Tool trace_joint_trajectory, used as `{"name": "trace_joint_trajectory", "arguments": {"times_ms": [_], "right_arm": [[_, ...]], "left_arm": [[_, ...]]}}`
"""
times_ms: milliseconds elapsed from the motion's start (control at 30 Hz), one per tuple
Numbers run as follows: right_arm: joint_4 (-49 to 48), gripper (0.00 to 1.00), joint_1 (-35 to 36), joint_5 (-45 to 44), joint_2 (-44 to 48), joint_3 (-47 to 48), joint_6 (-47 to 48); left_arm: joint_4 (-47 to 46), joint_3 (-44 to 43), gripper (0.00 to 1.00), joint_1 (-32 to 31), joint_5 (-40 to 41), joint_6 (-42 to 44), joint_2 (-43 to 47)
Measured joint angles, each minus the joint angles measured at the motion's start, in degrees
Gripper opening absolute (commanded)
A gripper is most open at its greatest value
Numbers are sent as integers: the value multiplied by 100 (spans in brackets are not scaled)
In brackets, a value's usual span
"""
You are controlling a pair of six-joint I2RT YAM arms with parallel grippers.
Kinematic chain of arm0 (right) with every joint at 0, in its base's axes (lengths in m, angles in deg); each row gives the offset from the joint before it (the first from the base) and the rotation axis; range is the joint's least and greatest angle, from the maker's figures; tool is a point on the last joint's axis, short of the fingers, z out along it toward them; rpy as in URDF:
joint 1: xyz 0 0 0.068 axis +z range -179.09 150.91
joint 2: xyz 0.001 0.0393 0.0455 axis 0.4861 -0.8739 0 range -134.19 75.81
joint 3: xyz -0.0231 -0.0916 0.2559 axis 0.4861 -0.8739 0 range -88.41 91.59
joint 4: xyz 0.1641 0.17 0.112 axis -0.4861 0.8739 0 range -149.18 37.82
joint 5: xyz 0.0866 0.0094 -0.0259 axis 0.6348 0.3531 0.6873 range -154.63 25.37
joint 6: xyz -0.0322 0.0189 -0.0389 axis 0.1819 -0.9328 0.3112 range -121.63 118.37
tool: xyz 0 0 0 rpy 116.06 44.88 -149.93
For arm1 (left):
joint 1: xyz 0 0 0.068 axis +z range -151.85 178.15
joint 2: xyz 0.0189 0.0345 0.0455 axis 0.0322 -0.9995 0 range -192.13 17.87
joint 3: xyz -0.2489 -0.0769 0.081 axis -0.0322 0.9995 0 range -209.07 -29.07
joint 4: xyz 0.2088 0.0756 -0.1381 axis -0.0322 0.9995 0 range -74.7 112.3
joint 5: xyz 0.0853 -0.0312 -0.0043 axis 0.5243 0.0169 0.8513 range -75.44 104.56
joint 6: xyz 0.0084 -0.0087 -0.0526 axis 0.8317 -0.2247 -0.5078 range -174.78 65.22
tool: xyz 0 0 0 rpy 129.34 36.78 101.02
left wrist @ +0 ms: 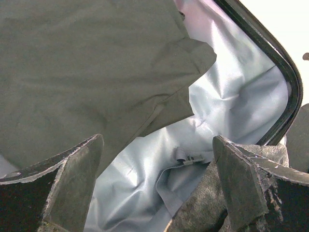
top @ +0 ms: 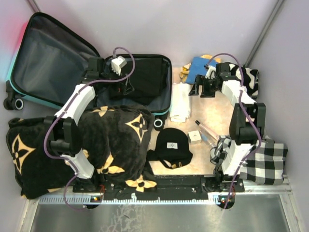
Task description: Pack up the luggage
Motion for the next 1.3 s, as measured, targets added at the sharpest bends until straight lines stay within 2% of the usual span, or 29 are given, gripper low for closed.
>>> {"name": "trace_joint_trajectory", "arguments": {"times_ms": [100,267,467,633,833,1000,1067,1167,1300], "right_arm": [[-328,77,0,44,-400,4,-144],[-568,63,107,81,-850,68,-273],[-866,54,675,72,-892,42,-339],[-992,52,1025,4,-907,-214,-339],[-442,51,787,-61,-1174,11,330],[511,56,323,-415,-1373,708,1602],[866,66,96,-684,-1576,1178,2192],[1117,87,-120,-1058,-1740,1698,2763],[1110,97,-155,-1248,-1646,1912,2927]], "left_arm": [[90,2,100,2,133,61,125],[151,85,100,2,293,151,350],[168,109,100,2,428,162,387],[175,109,100,2,490,177,387],[177,109,99,2,492,192,387],[151,140,99,2,479,195,387],[120,223,99,2,459,195,389],[120,343,99,2,439,195,387],[92,374,99,2,435,192,389]]}}
